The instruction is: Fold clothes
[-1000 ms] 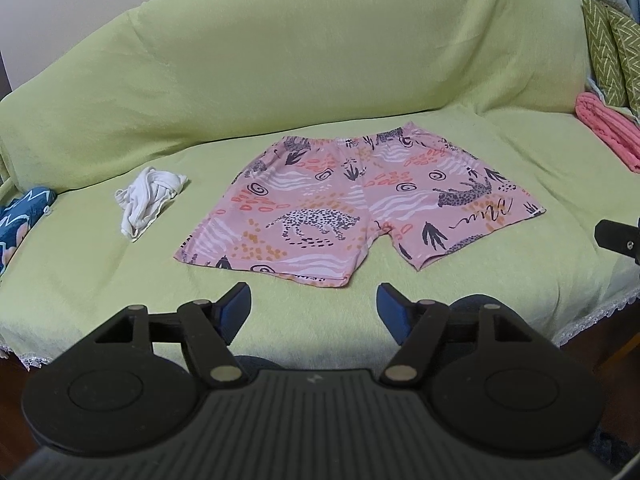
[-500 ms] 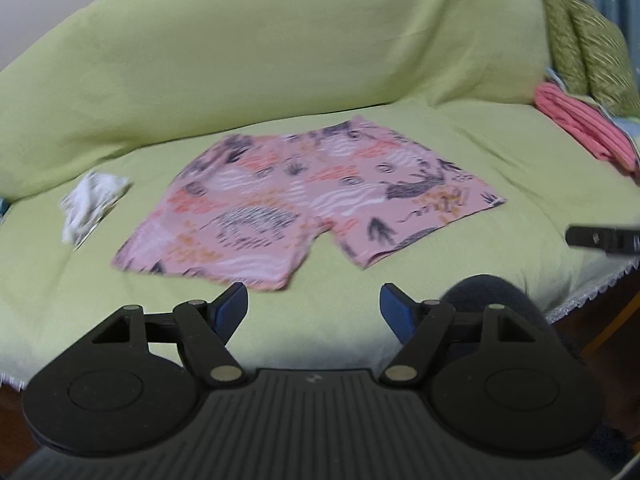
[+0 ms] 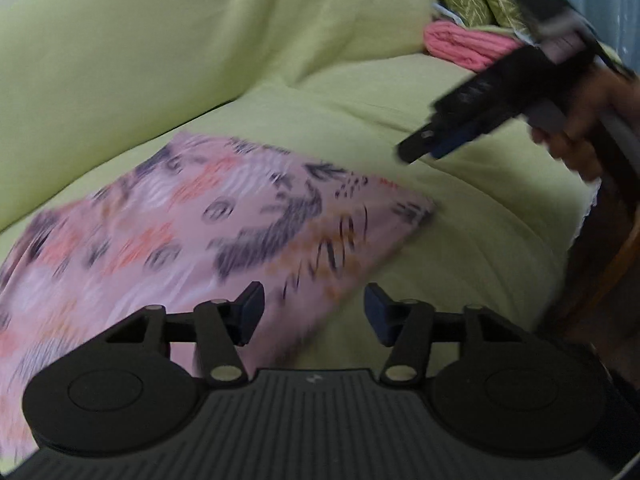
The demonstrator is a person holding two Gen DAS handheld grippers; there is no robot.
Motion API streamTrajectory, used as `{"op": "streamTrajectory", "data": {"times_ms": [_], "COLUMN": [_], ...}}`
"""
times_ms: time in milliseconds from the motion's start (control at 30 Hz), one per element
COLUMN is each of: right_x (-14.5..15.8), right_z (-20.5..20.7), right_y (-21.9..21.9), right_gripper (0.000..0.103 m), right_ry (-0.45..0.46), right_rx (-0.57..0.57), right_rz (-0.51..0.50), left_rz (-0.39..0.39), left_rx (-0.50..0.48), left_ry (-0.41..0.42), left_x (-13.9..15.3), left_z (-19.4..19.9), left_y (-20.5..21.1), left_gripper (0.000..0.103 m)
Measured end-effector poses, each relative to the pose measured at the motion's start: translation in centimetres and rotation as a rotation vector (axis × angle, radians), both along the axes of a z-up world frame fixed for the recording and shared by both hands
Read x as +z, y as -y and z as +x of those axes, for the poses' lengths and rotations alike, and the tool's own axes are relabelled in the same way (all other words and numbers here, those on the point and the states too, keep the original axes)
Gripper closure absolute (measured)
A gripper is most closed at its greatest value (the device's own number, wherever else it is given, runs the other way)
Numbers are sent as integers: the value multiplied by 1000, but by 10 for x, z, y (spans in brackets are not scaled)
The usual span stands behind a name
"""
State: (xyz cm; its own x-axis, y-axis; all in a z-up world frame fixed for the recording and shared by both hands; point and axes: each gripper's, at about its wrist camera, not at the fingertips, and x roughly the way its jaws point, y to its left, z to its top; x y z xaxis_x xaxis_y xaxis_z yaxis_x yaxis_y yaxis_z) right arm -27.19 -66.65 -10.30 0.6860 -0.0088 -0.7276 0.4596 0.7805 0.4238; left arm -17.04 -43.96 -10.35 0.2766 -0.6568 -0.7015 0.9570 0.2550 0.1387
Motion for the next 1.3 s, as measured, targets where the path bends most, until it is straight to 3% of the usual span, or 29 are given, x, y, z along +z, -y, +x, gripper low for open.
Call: {"op": "streamTrajectory", "data": {"times_ms": [67, 233, 367, 500, 567, 633, 700, 767, 867, 967, 1033, 1100, 1167, 1200, 1267, 1300], "right_x": [-11, -37, -40, -47, -47, -50, -56, -55, -44, -31, -22, -16, -14, -14, -13, -11], "right_z": [18, 20, 45, 73, 79, 84, 91, 101, 114, 123, 128, 133, 137, 140, 147, 152], "right_y": [21, 46, 59, 65, 68, 73, 74, 71, 71, 74, 73, 71, 72, 73, 74, 76], "right_gripper": [43, 48, 50, 49, 57, 99, 101, 101, 101, 101, 101, 101, 101, 101, 98, 90], "right_ry": [-40, -148, -246, -314, -335, -372, -402, -416, -415, -420, -423, -449, -466, -468, -482, -491], "right_rx": [72, 68, 179, 330, 386, 411, 432, 467, 483, 477, 489, 502, 500, 497, 518, 542], "right_rz": [73, 327, 385, 406, 410, 452, 538, 563, 610, 672, 700, 692, 712, 737, 752, 734], "left_rz": [26, 160, 210, 230, 237, 230, 230, 250, 267, 251, 246, 262, 290, 296, 277, 267], "left_rx": [-10, -15, -8, 96, 167, 214, 228, 227, 286, 375, 404, 423, 433, 440, 454, 465], "left_ry": [-1, -42, -33, -96, -120, -122, -93, -29, 6, 16, 65, 113, 145, 153, 149, 144], "left_x": [-10, -14, -10, -9, -8, -4, -3, -3, 1, 7, 7, 1, -8, -10, -8, -6], "left_z": [5, -6, -22, -29, -32, -40, -51, -65, -77, -76, -76, -75, -72, -70, -66, -63], "left_y": [20, 43, 63, 83, 94, 107, 122, 133, 143, 150, 156, 163, 168, 170, 169, 168], "left_gripper": [54, 54, 54, 54, 54, 52, 49, 49, 49, 41, 41, 45, 83, 91, 100, 101]}}
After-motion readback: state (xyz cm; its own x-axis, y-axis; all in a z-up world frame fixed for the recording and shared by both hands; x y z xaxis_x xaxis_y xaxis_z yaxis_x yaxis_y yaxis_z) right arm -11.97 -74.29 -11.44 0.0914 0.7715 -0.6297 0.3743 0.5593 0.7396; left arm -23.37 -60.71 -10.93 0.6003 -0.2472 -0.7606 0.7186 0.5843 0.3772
